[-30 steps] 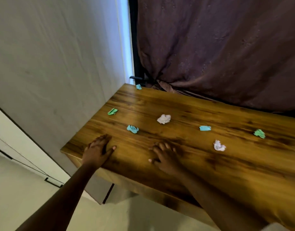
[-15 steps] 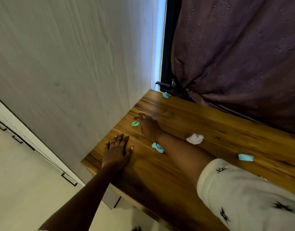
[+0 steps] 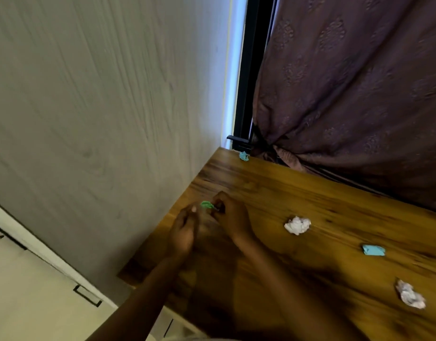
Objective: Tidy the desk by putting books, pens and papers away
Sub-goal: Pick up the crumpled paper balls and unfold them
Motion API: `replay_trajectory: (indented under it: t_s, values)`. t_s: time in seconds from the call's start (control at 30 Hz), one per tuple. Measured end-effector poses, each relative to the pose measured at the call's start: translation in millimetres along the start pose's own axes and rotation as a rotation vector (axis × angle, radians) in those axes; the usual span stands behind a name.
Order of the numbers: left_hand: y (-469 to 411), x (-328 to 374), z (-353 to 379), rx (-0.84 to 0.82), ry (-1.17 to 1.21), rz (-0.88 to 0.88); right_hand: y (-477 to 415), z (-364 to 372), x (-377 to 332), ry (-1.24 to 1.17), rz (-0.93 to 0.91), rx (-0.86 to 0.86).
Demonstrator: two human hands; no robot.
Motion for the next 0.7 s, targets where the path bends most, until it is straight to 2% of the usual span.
replay_trajectory:
  t_s: [0.1,0.17,0.27,0.33,0.4,0.43,0.53,0.63,0.7]
  values:
    - [-10,24,17,0.022,0.661,-0.297,23,-3,-22,0.079,0.054,-0.02]
    - [-17,32,26,-0.003,0.877,-0.375,31,2,-31,0.19,0.022,-0.013]
    - [-27,30,35,-0.036,0.885,-0.412,33,3,-32,0.261,-0.038,-0.012]
    - [-39,24,37,-0.021,0.925,-0.422,23,-3,-28,0.313,-0.118,-0.097]
    - [-53,21,37,0.03,1.014,-0.421,7,-9,-18,0.202,-0.166,-0.159]
    - [-60,20,38,0.062,1.046,-0.423,-6,-13,-11,0.081,-0.159,-0.114]
    - [-80,13,41,0.101,1.123,-0.426,-62,-22,15,-0.152,-0.003,0.084]
    - [-93,4,48,0.134,1.097,-0.416,-124,-22,47,-0.162,0.233,0.119]
    - [-92,-6,50,0.077,1.092,-0.42,-152,-19,68,-0.202,0.394,0.132]
Point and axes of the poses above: each hand's wrist, its own y-axis away from the middle knuckle, its own z-axis out of the palm, x = y × z, the point moved 1 cm from there along -y, towards the middle knuckle, and after that the axes turned 11 degrees about z, right-handed, at the moved point
